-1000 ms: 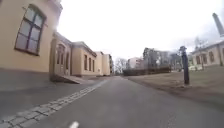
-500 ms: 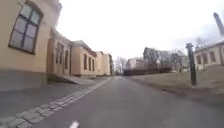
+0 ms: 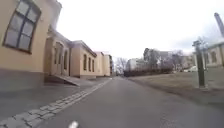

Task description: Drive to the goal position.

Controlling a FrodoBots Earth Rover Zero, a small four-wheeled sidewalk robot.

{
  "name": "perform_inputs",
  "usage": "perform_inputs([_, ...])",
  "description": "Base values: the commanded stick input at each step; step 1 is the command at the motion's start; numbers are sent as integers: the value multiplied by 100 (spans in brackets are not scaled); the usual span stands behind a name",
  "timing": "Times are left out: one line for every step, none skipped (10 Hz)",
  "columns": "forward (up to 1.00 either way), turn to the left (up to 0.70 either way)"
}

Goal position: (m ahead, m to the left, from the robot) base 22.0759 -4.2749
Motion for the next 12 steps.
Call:
perform_inputs([70, 0])
perform_inputs([70, 0])
perform_inputs([70, 0])
perform_inputs([70, 0])
perform_inputs([70, 0])
perform_inputs([70, 0])
perform_inputs([70, 0])
perform_inputs([70, 0])
perform_inputs([70, 0])
perform_inputs([70, 0])
perform_inputs([70, 0])
perform_inputs([70, 0])
